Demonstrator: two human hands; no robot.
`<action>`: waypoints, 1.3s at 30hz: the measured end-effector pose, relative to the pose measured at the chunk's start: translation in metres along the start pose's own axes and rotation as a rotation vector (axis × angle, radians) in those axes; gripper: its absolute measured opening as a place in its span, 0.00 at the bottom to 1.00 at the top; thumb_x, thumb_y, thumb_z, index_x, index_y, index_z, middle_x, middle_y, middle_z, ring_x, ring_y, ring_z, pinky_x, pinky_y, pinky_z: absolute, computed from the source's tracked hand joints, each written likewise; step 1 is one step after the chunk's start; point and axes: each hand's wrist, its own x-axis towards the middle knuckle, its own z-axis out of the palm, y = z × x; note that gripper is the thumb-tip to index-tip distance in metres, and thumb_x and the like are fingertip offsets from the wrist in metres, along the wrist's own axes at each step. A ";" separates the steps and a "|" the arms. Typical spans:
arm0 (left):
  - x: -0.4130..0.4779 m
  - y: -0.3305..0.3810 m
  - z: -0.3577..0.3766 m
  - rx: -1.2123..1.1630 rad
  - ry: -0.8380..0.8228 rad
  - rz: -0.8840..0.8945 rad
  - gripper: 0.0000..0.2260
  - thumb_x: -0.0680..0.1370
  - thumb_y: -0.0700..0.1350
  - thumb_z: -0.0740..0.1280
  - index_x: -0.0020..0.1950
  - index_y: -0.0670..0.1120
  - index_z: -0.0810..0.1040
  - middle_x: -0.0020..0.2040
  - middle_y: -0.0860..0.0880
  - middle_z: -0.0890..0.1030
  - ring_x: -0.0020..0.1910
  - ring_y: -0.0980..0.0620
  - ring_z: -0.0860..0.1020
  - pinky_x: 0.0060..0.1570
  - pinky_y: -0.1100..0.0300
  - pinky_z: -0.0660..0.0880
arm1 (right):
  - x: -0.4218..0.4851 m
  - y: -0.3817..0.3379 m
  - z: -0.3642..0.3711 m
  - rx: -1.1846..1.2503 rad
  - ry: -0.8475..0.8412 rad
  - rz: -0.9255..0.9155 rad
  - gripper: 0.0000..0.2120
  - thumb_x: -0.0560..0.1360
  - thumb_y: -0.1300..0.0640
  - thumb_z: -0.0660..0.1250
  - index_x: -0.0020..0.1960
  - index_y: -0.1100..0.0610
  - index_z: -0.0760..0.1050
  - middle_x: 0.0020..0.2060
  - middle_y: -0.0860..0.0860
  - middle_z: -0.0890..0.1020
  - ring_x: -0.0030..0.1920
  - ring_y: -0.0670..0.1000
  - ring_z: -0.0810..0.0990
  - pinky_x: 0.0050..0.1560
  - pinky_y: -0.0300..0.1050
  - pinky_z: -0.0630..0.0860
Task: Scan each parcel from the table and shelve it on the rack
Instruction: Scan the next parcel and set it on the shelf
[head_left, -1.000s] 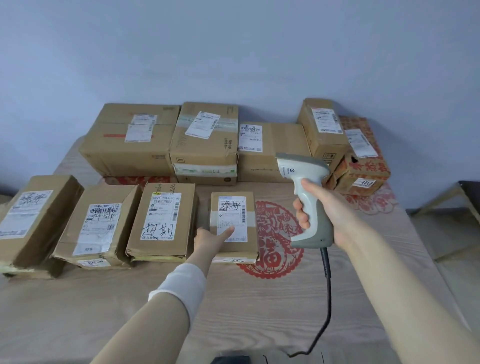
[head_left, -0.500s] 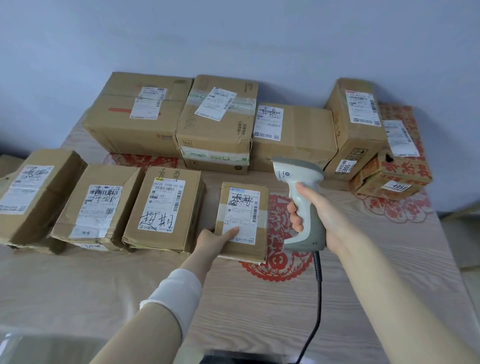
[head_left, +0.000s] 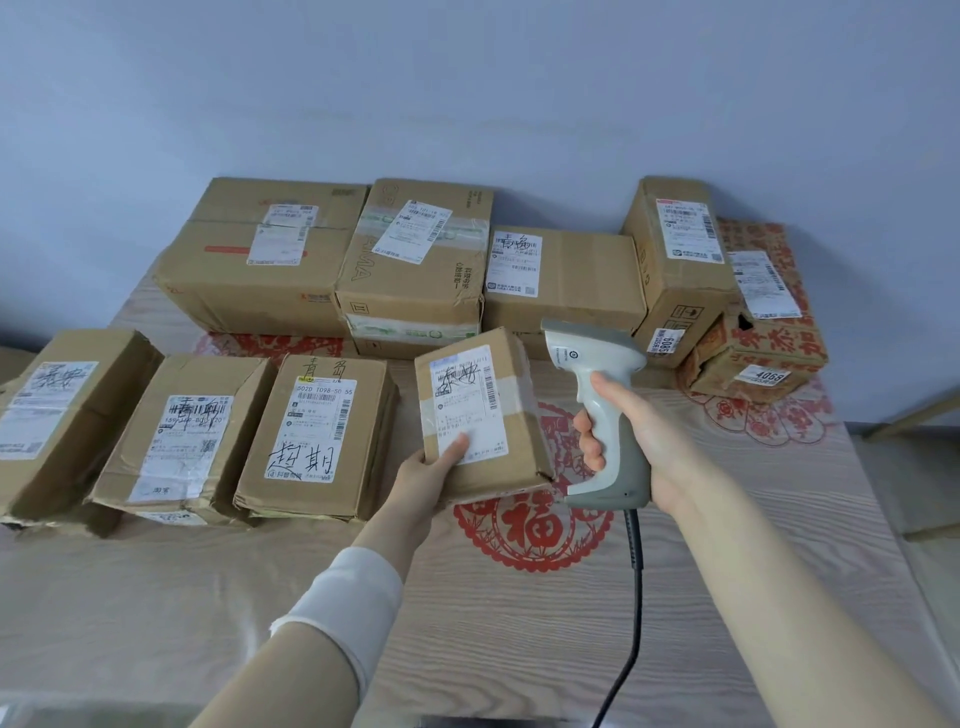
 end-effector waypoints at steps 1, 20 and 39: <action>-0.001 0.003 0.002 -0.015 -0.023 -0.002 0.22 0.74 0.53 0.69 0.61 0.41 0.73 0.50 0.48 0.80 0.46 0.51 0.78 0.44 0.56 0.76 | -0.002 -0.001 0.000 0.000 0.009 -0.005 0.13 0.76 0.50 0.66 0.42 0.61 0.73 0.28 0.53 0.77 0.22 0.48 0.71 0.24 0.37 0.70; -0.075 0.006 0.050 -0.248 -0.196 0.216 0.40 0.67 0.57 0.75 0.73 0.49 0.58 0.64 0.46 0.75 0.59 0.48 0.78 0.51 0.54 0.77 | -0.088 -0.019 -0.039 -0.047 -0.085 -0.218 0.13 0.77 0.52 0.64 0.49 0.63 0.76 0.29 0.54 0.76 0.22 0.49 0.70 0.23 0.39 0.67; -0.139 0.061 0.089 0.049 0.011 0.635 0.40 0.70 0.49 0.75 0.75 0.48 0.56 0.65 0.50 0.72 0.62 0.51 0.73 0.66 0.54 0.69 | -0.154 -0.052 -0.027 -0.193 -0.020 -0.419 0.12 0.77 0.52 0.65 0.47 0.62 0.76 0.26 0.53 0.75 0.22 0.50 0.71 0.24 0.39 0.69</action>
